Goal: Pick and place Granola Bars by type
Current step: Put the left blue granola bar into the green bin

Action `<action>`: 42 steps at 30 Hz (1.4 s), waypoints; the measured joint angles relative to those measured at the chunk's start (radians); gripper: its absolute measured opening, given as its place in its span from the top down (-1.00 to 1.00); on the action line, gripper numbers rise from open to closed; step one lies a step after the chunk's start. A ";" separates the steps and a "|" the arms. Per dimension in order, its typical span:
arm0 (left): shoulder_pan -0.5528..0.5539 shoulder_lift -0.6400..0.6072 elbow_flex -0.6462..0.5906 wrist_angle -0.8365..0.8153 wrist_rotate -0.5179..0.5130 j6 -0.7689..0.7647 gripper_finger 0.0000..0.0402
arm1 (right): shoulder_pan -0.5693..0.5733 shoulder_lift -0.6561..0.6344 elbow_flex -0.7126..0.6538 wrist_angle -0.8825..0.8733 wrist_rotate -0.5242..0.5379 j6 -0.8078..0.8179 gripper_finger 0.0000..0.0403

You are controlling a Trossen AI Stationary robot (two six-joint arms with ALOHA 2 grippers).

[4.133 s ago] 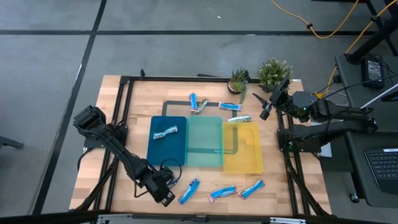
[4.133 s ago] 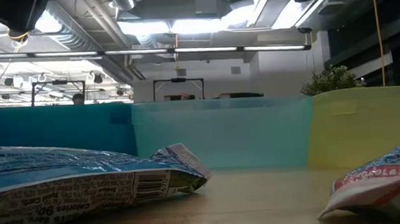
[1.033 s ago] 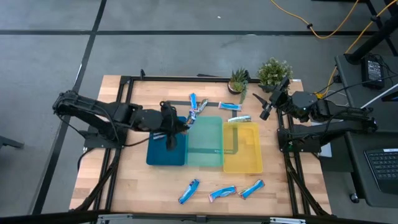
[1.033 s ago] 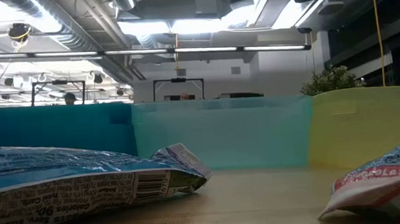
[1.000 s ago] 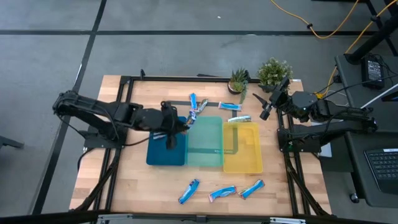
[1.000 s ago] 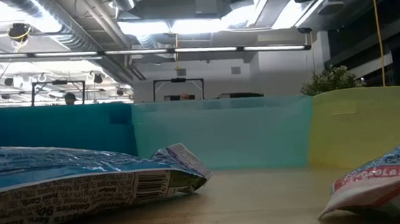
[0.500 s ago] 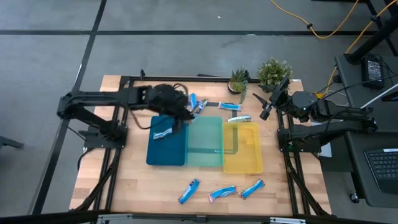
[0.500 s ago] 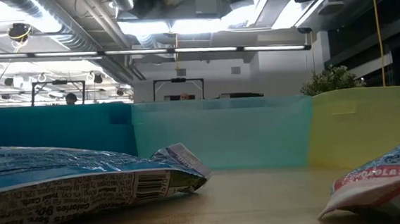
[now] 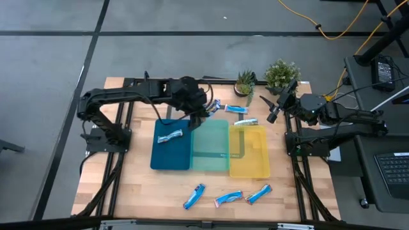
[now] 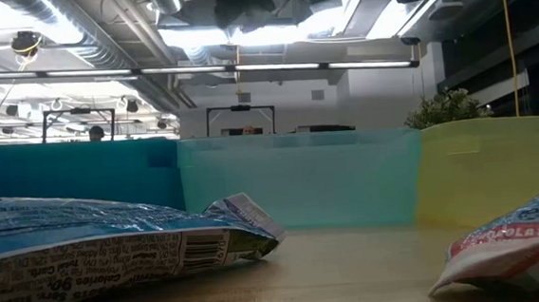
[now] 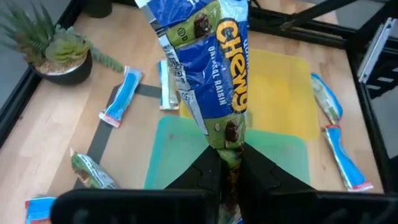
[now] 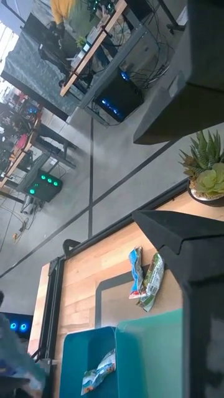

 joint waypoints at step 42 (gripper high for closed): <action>-0.014 0.442 0.002 -0.104 0.052 0.449 0.90 | 0.000 0.000 0.000 -0.005 0.000 0.048 0.08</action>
